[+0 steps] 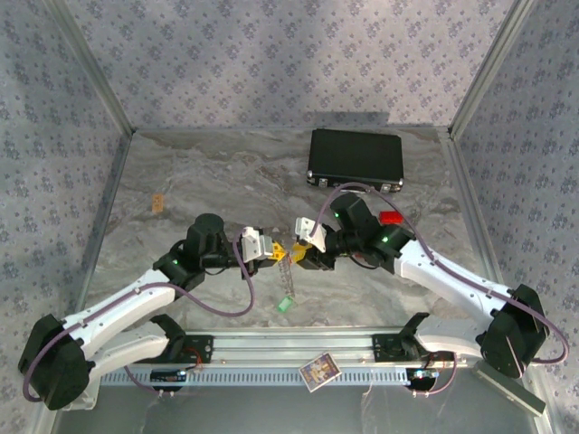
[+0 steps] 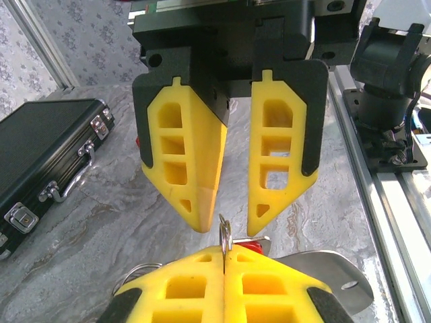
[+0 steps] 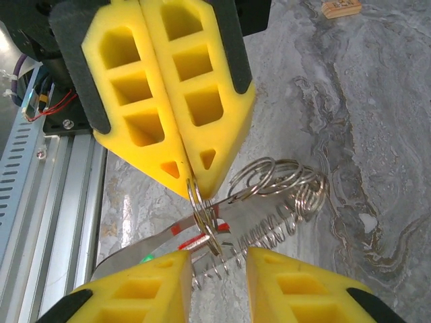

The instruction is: Put the keys on the keyring

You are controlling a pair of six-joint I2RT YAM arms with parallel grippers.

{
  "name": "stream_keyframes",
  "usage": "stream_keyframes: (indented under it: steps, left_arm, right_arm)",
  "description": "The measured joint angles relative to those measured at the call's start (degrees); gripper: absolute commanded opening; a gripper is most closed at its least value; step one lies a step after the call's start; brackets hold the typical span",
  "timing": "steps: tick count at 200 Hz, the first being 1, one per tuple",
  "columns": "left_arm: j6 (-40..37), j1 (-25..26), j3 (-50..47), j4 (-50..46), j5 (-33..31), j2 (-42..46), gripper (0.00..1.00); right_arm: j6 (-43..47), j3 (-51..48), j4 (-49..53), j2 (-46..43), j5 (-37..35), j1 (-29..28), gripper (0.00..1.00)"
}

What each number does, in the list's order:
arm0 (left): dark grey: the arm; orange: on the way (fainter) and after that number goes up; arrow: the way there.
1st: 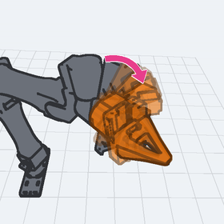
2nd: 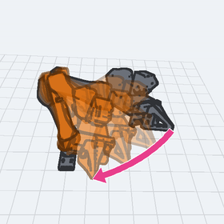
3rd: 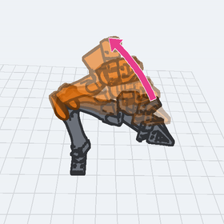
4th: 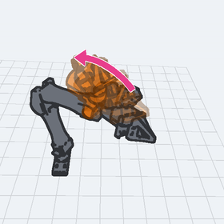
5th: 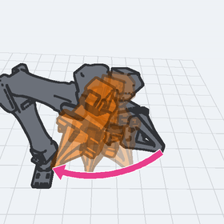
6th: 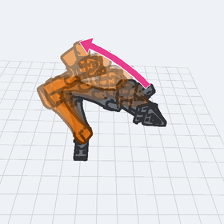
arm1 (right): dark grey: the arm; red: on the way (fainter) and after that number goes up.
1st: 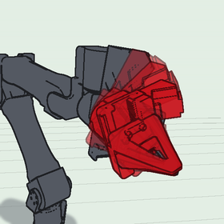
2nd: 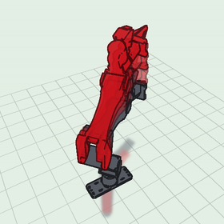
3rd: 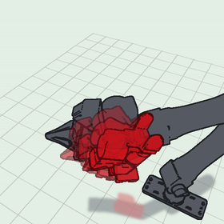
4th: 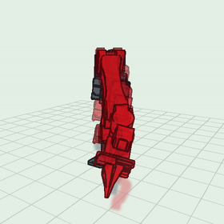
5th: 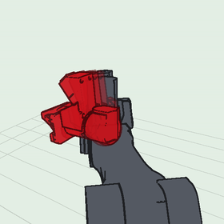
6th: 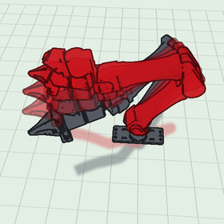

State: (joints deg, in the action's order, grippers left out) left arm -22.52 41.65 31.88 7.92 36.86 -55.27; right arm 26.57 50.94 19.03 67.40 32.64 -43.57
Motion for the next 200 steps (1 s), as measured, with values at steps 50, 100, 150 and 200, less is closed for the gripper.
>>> stream_keyframes:
  steps: [50,100,150,200]
  left_arm:
    - [-0.2,0.0,0.0,0.0,0.3,0.0,0.00]
    - [-0.4,0.0,0.0,0.0,0.8,0.2,0.00]
    - [-0.6,0.0,0.0,-0.1,0.9,0.2,0.00]
    - [-1.0,0.2,0.0,-0.3,0.8,0.2,0.00]
  right_arm:
    - [0.4,0.0,0.0,0.0,0.9,0.0,0.14]
    - [1.2,0.5,0.3,0.0,1.2,0.0,0.00]
    - [1.3,1.0,0.5,1.9,1.2,0.0,0.00]
    - [1.3,1.0,1.0,2.4,1.4,0.1,0.13]
